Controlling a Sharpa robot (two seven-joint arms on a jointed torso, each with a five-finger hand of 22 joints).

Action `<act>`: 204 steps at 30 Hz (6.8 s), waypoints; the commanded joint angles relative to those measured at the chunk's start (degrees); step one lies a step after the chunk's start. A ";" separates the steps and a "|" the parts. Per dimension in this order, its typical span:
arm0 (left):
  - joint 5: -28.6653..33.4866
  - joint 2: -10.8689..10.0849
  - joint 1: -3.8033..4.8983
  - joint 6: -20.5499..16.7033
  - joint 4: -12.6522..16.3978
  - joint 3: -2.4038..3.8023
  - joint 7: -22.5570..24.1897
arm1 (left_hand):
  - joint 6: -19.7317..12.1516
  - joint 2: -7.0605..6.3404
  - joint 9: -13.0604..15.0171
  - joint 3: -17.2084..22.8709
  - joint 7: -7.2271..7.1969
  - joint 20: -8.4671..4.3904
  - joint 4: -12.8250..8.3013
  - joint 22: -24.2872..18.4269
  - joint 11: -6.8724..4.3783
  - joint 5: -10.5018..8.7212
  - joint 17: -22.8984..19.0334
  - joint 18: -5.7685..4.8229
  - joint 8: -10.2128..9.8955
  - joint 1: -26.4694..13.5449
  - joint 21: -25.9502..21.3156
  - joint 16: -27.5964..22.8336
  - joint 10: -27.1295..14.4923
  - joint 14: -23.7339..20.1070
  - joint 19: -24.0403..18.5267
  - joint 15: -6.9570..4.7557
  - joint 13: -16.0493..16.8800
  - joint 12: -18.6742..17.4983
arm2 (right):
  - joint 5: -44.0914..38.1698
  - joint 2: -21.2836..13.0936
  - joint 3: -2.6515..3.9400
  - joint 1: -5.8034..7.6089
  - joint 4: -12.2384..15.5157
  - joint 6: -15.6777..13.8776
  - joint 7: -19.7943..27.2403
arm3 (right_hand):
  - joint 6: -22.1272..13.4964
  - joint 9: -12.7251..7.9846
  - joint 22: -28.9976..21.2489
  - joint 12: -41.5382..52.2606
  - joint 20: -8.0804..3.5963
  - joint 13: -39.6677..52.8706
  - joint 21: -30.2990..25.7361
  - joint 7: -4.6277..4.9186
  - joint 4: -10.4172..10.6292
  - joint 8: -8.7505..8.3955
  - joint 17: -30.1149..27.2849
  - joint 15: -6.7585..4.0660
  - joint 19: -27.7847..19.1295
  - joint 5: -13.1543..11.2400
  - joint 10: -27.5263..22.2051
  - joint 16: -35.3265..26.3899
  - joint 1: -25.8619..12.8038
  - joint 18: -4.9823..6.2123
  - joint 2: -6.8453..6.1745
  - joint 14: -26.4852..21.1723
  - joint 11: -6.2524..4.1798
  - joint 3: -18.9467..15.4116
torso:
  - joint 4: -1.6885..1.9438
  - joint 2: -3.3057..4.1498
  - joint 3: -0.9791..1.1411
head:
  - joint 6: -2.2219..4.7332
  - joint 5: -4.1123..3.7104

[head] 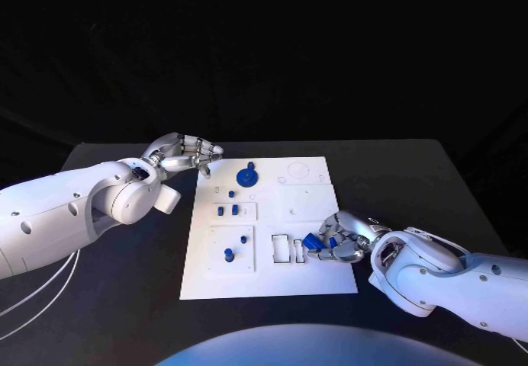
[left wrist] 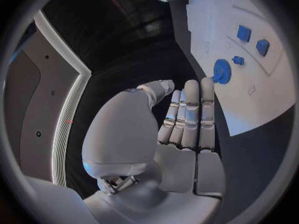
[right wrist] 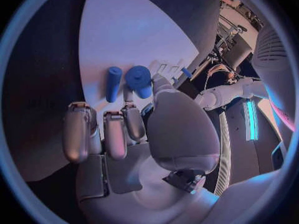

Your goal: Assemble the parts on the task board

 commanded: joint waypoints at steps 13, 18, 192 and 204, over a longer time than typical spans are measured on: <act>0.20 -0.07 0.01 0.94 0.31 0.03 0.42 | -0.32 0.21 0.09 -0.31 -0.12 0.30 0.13 -0.10 -0.07 0.15 0.07 0.84 -0.08 -0.34 -0.31 0.06 -0.24 -0.30 0.01 0.08 0.05 0.30 | -0.33 0.61 -0.13 -0.54 -0.09 -0.45 -1.48 | 1.88 -0.59 11.95 0.48 -0.74 1.57 2.29 -0.74 -0.04 0.96 3.42 -0.76 2.10 0.27 1.07 0.86 3.27 -1.19 3.92 3.88 -0.98 0.94 | 0.07 0.07 -0.03 | 0.05 -0.37; 0.16 -0.08 0.01 0.89 0.31 0.03 0.43 | -0.32 0.21 0.09 -0.31 -0.12 0.30 0.13 -0.10 -0.07 0.15 0.07 0.84 -0.08 -0.34 -0.31 0.06 -0.24 -0.30 0.01 0.08 0.05 0.30 | 1.17 0.32 -0.11 -0.55 0.49 -3.13 -0.42 | 2.94 -1.17 12.59 1.07 -1.14 2.38 4.32 -1.31 -0.13 0.94 4.28 -1.21 2.88 0.36 2.00 1.23 5.45 -1.60 5.10 4.09 -1.52 2.92 | 0.03 0.08 -0.02 | 0.15 -0.32; -0.41 -1.33 0.05 0.64 1.00 0.04 -0.19 | -0.44 0.24 0.17 -0.34 -0.07 0.39 0.13 -0.19 0.01 0.17 0.10 0.84 -0.04 -0.36 -0.43 0.13 -0.78 -0.62 -0.14 0.17 0.04 0.66 | 5.23 4.37 0.39 1.08 1.19 5.53 1.14 | 5.65 -3.24 12.55 3.10 -2.33 7.07 3.87 -2.81 0.08 5.38 7.30 -2.37 3.09 0.24 5.46 2.41 -4.14 -1.58 5.40 4.67 -2.84 -4.25 | 0.36 0.44 -0.01 | -1.06 1.12; -0.41 -1.39 0.05 0.57 1.08 0.04 -0.20 | -0.44 0.24 0.17 -0.34 -0.07 0.39 0.13 -0.19 0.01 0.17 0.10 0.84 -0.04 -0.36 -0.43 0.13 -0.78 -0.62 -0.14 0.17 0.04 0.66 | 3.30 5.49 0.39 1.09 -0.11 4.38 -0.17 | 5.60 -3.39 12.55 3.14 -2.38 7.18 3.87 -2.89 -0.11 5.44 7.30 -2.43 3.10 0.23 5.52 2.41 -2.37 -1.58 6.66 4.67 -2.92 -3.67 | 0.28 0.37 -0.03 | -1.16 1.21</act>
